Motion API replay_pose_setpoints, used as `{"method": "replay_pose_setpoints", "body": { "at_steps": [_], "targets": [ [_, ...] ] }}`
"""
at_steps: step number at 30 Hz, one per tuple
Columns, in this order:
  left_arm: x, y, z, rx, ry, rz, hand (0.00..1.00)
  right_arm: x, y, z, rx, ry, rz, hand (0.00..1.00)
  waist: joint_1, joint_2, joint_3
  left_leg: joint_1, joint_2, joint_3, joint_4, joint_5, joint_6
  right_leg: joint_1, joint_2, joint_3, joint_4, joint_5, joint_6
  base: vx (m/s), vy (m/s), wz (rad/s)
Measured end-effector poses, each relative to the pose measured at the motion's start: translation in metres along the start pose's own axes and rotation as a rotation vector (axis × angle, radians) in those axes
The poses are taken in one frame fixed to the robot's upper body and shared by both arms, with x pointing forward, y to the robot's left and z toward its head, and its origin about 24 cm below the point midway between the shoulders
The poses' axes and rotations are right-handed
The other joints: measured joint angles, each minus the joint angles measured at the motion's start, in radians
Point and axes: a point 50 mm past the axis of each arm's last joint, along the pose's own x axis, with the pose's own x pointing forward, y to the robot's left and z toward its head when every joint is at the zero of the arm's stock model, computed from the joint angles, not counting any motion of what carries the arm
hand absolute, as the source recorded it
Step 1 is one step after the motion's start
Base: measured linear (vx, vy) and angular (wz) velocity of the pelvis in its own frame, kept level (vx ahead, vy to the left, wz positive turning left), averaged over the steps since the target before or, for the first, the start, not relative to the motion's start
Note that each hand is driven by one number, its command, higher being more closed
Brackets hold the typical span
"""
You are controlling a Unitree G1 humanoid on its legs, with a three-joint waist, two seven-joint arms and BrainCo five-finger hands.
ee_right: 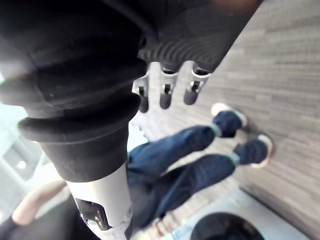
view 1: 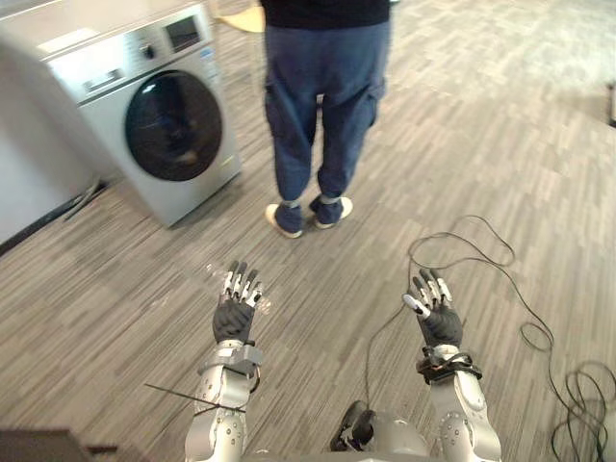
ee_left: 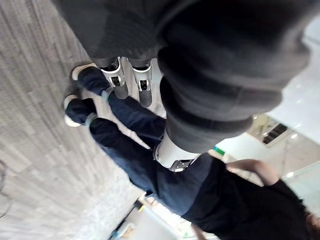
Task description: Organize washtable
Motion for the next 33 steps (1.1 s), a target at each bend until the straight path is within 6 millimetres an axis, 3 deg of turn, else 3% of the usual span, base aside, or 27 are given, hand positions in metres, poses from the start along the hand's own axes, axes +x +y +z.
{"method": "replay_pose_setpoints", "body": {
  "at_steps": [1,2,4,6,7,8,9,11,13,14,17,19,20,21,23,26,30,33],
  "targets": [
    [0.001,-0.001,0.001,-0.002,-0.004,0.0,0.0,-0.001,-0.001,-0.001,-0.001,0.004,-0.004,0.0,0.003,0.001,0.0,0.005,0.014,0.01,0.006,0.001,-0.001,0.003,0.026,0.019,-0.023,0.01,-0.005,0.12,-0.092,-0.97],
    [0.005,-0.001,-0.001,-0.002,0.001,0.01,0.0,-0.002,-0.001,0.0,0.0,-0.001,-0.005,0.0,-0.005,0.0,0.0,0.017,0.04,0.024,0.026,0.001,-0.001,0.023,0.067,0.045,-0.06,0.02,-0.014,0.12,-0.063,-0.76],
    [0.007,-0.004,-0.003,-0.004,0.009,0.001,0.0,-0.008,-0.006,0.001,-0.004,0.0,-0.023,0.0,-0.03,0.0,0.0,0.044,0.05,0.034,0.05,0.007,0.007,0.051,0.1,0.072,-0.085,0.023,-0.019,0.13,0.021,-0.69],
    [0.007,-0.003,-0.003,0.004,0.008,0.003,0.0,-0.012,-0.011,0.001,-0.009,0.003,-0.042,0.0,-0.028,-0.003,-0.002,0.062,0.073,0.039,0.125,0.026,0.032,0.078,0.137,0.141,-0.112,0.031,-0.021,0.13,0.056,-1.1],
    [0.006,0.0,-0.003,0.018,0.008,0.016,0.0,-0.013,-0.014,0.002,-0.009,0.0,-0.054,0.0,-0.027,-0.002,-0.001,0.043,0.097,0.028,0.235,0.054,0.075,0.097,0.16,0.197,-0.14,0.045,-0.023,0.09,0.035,-1.03],
    [0.004,0.004,-0.002,0.022,0.007,0.031,0.0,-0.013,-0.014,0.002,-0.008,-0.001,-0.055,0.0,-0.026,-0.002,-0.001,0.028,0.109,0.017,0.293,0.077,0.094,0.107,0.167,0.22,-0.156,0.052,-0.022,0.13,0.033,-1.22],
    [-0.001,0.013,-0.002,0.024,0.008,0.072,0.0,-0.013,-0.015,0.002,-0.009,-0.003,-0.056,0.0,-0.028,-0.001,-0.001,-0.014,0.127,-0.047,0.415,0.118,0.121,0.132,0.178,0.267,-0.183,0.061,-0.024,0.12,0.025,-0.85],
    [-0.009,0.021,-0.005,0.022,0.021,0.116,0.0,-0.013,-0.016,0.003,-0.008,-0.004,-0.057,0.0,-0.02,0.004,-0.002,-0.085,0.13,-0.176,0.525,0.104,0.146,0.145,0.192,0.326,-0.198,0.061,-0.026,0.14,0.079,-0.95],
    [-0.02,0.03,-0.011,0.021,0.049,0.166,0.0,-0.012,-0.014,0.003,-0.015,0.0,-0.046,0.0,-0.002,-0.001,0.001,-0.178,0.094,-0.393,0.574,0.089,0.139,0.166,0.199,0.398,-0.201,0.057,-0.032,0.14,0.138,-1.1],
    [-0.027,0.035,-0.014,0.016,0.063,0.197,0.0,-0.013,-0.015,0.002,-0.014,0.005,-0.05,0.0,0.008,-0.001,0.002,-0.217,0.068,-0.504,0.561,0.071,0.104,0.184,0.195,0.429,-0.203,0.057,-0.032,0.13,0.142,-0.79],
    [-0.036,0.045,-0.015,0.004,0.068,0.249,0.0,-0.013,-0.016,0.0,-0.01,0.01,-0.055,0.0,0.012,-0.008,0.009,-0.288,0.008,-0.652,0.441,0.052,0.078,0.221,0.158,0.466,-0.212,0.052,-0.014,0.11,0.186,-0.4],
    [-0.039,0.044,-0.017,0.003,0.077,0.252,0.0,-0.012,-0.017,0.002,-0.008,0.007,-0.059,0.0,0.028,-0.019,0.014,-0.305,-0.084,-0.725,0.217,0.066,0.054,0.229,0.101,0.49,-0.209,0.044,0.027,0.05,0.298,-0.14],
    [-0.04,0.044,-0.017,0.003,0.078,0.252,0.0,-0.013,-0.018,0.002,-0.012,0.008,-0.058,0.0,0.03,-0.014,0.012,-0.303,-0.096,-0.73,0.153,0.082,0.039,0.229,0.095,0.496,-0.208,0.042,0.047,0.03,0.372,-0.23],
    [-0.042,0.044,-0.016,0.003,0.073,0.257,0.0,-0.011,-0.017,0.003,-0.018,0.009,-0.052,0.0,0.033,0.02,0.006,-0.296,-0.096,-0.731,0.081,0.16,0.026,0.23,0.097,0.506,-0.198,0.03,0.08,0.11,0.305,-0.28],
    [-0.045,0.045,-0.008,0.011,0.045,0.266,0.0,-0.014,-0.01,-0.002,0.006,0.024,-0.048,0.0,0.034,0.001,0.002,-0.282,-0.127,-0.707,0.073,0.169,0.042,0.251,0.059,0.515,-0.188,0.03,0.124,0.16,0.326,-0.13],
    [-0.042,0.033,0.004,0.011,-0.015,0.209,0.0,-0.019,0.007,-0.007,0.051,0.031,-0.019,0.0,0.035,-0.066,-0.016,-0.253,-0.192,-0.68,0.037,0.177,0.059,0.246,-0.013,0.527,-0.175,0.011,0.16,0.12,0.257,0.05],
    [-0.045,0.032,0.007,0.015,-0.022,0.194,0.0,-0.019,0.012,-0.007,0.063,0.029,0.0,0.0,0.036,-0.087,-0.024,-0.214,-0.219,-0.647,0.02,0.176,0.061,0.275,-0.047,0.538,-0.178,0.002,0.178,0.09,0.151,-0.05],
    [-0.046,0.032,0.005,0.012,-0.017,0.197,0.0,-0.019,0.016,-0.011,0.067,0.052,0.017,0.0,0.038,-0.092,-0.028,-0.212,-0.216,-0.63,0.019,0.163,0.081,0.273,-0.043,0.555,-0.191,0.007,0.187,0.02,0.049,-0.17]
  ]
}}
